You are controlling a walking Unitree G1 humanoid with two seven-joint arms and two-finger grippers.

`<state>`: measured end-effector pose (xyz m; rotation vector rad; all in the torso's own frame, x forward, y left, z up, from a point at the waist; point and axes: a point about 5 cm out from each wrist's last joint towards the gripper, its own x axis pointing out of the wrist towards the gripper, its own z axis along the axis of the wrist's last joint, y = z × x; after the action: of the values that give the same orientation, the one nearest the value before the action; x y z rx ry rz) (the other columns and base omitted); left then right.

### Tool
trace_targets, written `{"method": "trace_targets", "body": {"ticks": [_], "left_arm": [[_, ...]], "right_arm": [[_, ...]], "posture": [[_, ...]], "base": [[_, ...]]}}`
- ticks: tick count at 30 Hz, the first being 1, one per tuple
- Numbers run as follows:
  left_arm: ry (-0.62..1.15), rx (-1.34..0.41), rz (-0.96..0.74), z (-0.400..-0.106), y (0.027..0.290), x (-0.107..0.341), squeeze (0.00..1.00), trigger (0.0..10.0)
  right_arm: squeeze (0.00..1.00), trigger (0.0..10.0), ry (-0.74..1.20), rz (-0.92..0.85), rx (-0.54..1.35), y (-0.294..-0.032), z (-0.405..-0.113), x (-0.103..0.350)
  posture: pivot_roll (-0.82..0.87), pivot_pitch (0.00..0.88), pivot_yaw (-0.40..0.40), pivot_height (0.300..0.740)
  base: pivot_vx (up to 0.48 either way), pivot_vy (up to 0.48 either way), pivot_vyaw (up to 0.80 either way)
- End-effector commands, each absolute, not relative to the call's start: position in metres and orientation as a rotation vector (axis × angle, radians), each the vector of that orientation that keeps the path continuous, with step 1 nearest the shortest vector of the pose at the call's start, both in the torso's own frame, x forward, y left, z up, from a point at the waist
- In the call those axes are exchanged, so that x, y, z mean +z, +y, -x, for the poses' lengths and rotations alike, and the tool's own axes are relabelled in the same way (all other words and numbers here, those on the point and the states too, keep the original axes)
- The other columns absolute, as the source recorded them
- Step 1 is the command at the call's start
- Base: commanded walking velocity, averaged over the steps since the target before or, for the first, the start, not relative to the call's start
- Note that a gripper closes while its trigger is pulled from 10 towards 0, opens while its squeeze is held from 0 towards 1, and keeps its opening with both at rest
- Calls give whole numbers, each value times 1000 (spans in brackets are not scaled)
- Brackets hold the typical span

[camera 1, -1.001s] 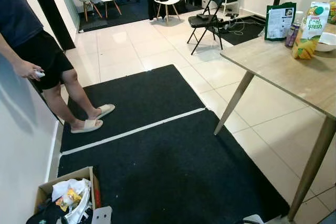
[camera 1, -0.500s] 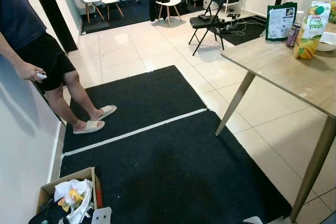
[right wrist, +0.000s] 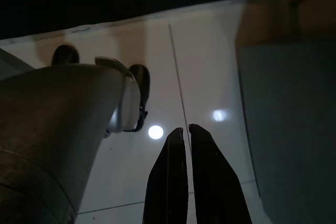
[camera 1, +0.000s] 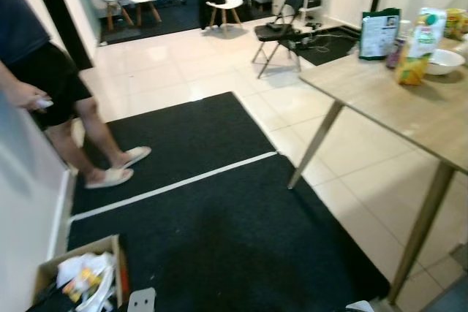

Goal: Restocking fridge

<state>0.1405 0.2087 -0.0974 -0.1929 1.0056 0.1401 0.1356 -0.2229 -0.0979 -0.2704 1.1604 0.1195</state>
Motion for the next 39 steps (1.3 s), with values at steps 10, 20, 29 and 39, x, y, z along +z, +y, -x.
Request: {"method": "trace_targets", "body": {"ticks": [10,20,29,39], "left_arm": [[1011,145,209,-141,205,-98,0,10000],[1010,140,196,-143,206,-97,0,10000],[1014,134,184,-143,206,-97,0,10000],[1022,122,178,-142,206,-98,0,10000]], "right_arm": [[0,10000,1145,295,139,-220,-145,-95],[0,10000,1139,305,151,-218,-148,-95],[0,10000,1143,315,157,-219,-148,-95],[0,10000,1146,315,167,-217,-147,-95]], "posture": [[-82,0,25,740],[-86,0,25,740],[-87,0,21,740],[-87,0,21,740]], "base": [[0,0,0],[0,0,0],[0,0,0],[183,0,0]]}}
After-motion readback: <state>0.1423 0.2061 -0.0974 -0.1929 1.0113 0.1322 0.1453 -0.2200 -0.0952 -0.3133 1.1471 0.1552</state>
